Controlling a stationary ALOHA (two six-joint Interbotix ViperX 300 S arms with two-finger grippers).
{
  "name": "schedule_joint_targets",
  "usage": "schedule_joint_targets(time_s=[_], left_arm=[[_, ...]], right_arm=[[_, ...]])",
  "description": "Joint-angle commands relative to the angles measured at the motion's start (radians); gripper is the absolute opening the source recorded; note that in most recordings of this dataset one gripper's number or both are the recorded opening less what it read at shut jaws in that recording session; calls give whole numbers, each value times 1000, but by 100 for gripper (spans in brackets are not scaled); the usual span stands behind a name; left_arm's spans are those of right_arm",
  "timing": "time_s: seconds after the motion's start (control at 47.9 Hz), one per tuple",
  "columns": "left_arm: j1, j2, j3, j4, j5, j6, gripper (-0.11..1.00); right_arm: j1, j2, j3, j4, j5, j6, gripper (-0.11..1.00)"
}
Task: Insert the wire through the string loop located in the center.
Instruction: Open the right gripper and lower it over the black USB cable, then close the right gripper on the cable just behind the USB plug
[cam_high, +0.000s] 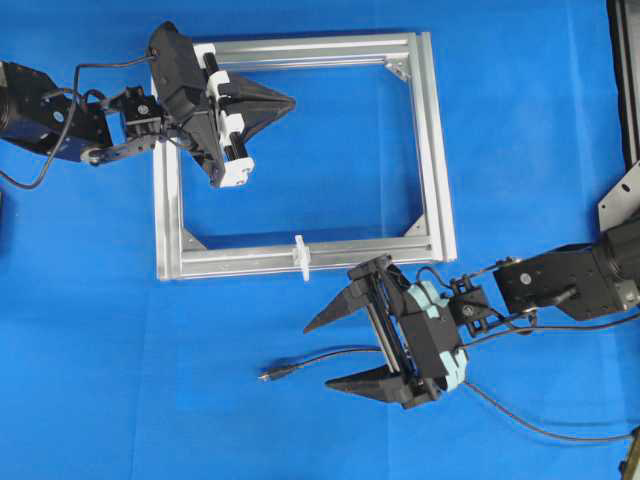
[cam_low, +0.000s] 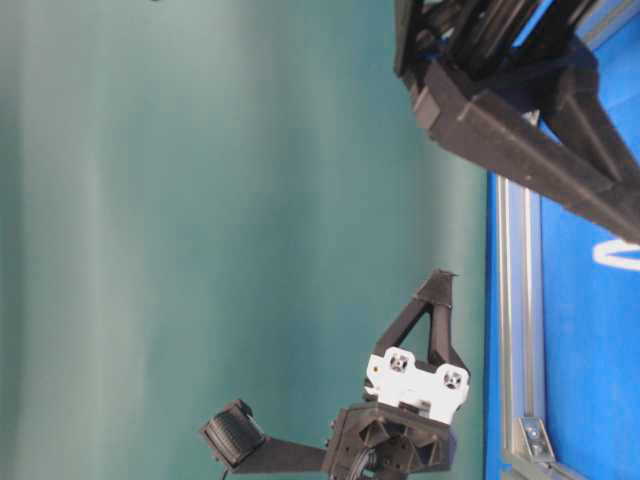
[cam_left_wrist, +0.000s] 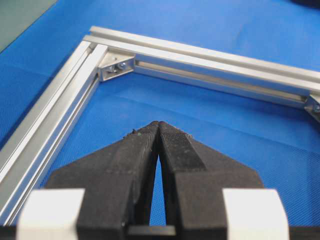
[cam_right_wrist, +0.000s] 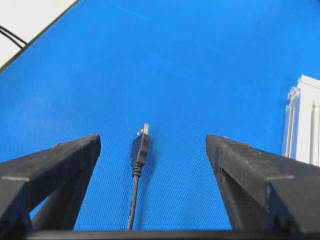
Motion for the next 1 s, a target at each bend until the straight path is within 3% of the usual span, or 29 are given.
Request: schedule_joint_targets(time_s=[0.0,0.48,0.773,0.982], left_arm=[[2,-29,-8,3,-5,-2,0],[6,-29,-8,3,-5,-2,0],[6,-29,-8,3,-2,-2,0],[8,-29,-8,3,-2,-2,0]], right_arm=[[3,3,-21,18,-3,5,91],[6,167,-87,34,34,84,91],[6,192,-92,35,35,95,90],[6,192,-92,35,35,95,78]])
